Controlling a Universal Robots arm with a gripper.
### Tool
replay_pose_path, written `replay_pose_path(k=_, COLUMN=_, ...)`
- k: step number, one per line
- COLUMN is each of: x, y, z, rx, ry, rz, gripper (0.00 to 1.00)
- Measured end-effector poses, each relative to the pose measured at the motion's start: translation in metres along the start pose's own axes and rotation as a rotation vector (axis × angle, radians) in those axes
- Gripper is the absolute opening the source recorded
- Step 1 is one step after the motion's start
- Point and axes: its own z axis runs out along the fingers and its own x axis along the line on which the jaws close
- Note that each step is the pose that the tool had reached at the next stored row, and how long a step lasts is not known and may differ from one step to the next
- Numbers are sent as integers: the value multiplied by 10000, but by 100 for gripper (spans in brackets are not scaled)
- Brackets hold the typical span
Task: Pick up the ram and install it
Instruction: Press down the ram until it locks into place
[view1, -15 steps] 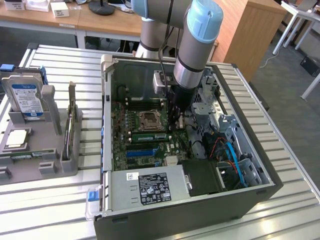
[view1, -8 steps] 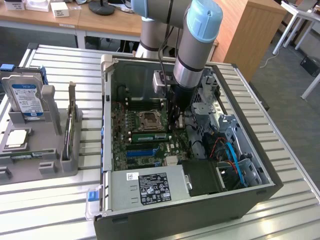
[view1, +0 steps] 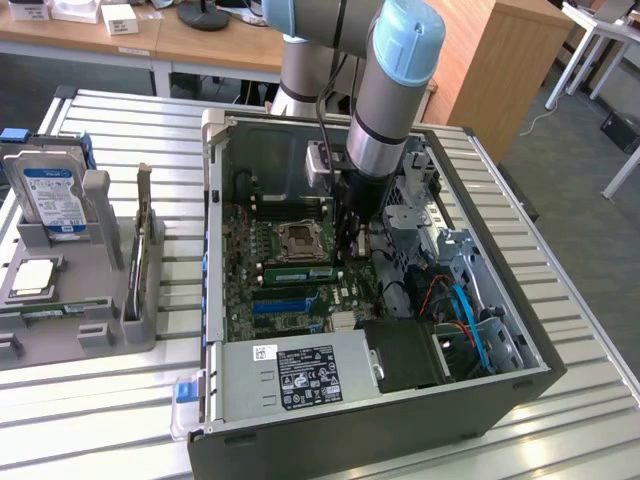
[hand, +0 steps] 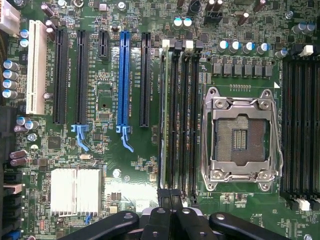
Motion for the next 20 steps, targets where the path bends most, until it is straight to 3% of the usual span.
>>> replay_pose_path(k=20, x=1, y=-1, z=25, rx=1, ry=1, rz=0, gripper=11)
